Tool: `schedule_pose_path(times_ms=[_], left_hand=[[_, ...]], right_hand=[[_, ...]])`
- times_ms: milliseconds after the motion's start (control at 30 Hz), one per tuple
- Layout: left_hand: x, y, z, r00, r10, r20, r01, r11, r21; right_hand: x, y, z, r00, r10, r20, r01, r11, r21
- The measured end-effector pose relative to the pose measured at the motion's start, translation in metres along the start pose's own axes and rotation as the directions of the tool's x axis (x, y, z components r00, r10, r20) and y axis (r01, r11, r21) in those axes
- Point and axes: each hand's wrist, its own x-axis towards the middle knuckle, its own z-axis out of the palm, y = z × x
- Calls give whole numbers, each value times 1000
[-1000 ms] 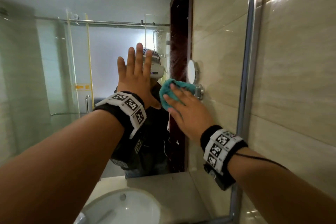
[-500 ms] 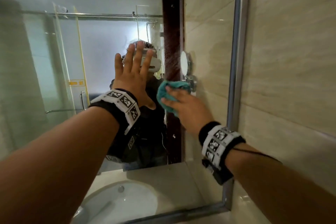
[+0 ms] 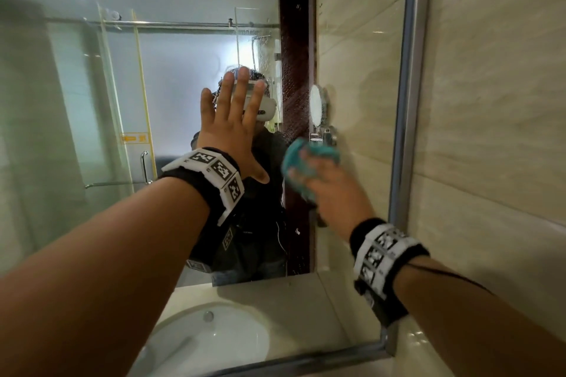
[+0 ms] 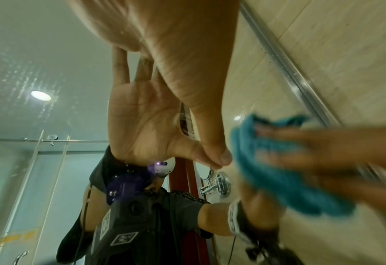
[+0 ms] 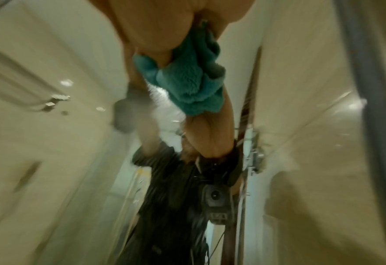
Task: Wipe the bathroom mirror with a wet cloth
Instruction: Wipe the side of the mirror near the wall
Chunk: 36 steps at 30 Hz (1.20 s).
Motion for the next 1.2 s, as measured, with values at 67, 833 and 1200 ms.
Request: schedule_pose_path(times_ms=[67, 833, 1200], left_hand=[[0, 0, 1, 1000, 0, -1, 0, 1000, -2], [1, 0, -1, 1000, -3, -4, 4, 999, 36], [43, -37, -32, 996, -74, -54, 76, 996, 38]], right_hand=[[17, 25, -15, 970, 216, -113, -220, 975, -20], [-26, -1, 3, 856, 487, -174, -426, 854, 297], [110, -45, -52, 927, 246, -284, -196, 962, 193]])
